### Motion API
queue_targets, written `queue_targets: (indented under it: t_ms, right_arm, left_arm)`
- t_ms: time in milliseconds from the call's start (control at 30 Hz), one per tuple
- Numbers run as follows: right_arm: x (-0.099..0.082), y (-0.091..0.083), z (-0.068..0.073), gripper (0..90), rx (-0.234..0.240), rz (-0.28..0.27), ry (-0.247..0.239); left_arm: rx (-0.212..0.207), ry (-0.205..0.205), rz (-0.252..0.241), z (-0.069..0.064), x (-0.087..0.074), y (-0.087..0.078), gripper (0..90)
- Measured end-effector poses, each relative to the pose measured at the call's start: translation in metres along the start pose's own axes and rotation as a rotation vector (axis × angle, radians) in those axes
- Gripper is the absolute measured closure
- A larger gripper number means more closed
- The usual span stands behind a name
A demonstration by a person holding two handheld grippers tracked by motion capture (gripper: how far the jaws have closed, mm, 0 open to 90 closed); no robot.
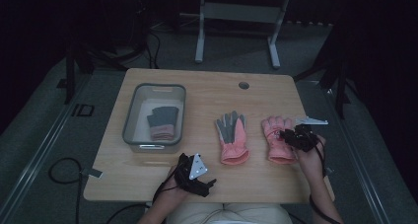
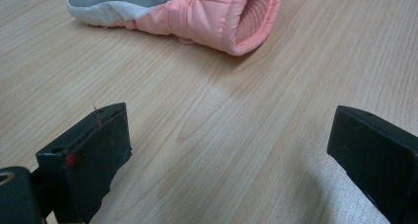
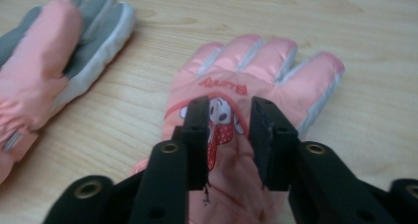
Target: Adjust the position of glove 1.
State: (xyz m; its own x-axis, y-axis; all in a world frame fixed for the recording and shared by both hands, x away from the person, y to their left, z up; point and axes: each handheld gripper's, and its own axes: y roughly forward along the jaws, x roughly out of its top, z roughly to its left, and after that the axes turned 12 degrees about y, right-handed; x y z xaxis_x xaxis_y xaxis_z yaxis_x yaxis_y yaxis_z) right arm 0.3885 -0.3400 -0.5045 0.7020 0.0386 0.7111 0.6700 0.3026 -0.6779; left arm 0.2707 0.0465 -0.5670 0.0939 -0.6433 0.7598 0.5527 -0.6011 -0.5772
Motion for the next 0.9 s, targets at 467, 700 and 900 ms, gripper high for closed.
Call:
queue_targets:
  t_ms: [467, 700, 900]
  right_arm:
    - [0.003, 0.014, 0.0, 54.8, -0.002, 0.104, -0.151]
    - [-0.003, 0.022, 0.003, 45.1, 0.007, 0.126, -0.18]
    - [-0.008, 0.024, 0.004, 54.9, 0.0, 0.103, -0.166]
  left_arm:
    - [0.003, -0.001, 0.0, 0.001, 0.0, 0.0, 2.5]
    - [0.0, 0.003, 0.0, 0.0, 0.0, 0.0, 2.5]
    - [-0.002, 0.002, -0.001, 0.001, 0.0, 0.0, 2.5]
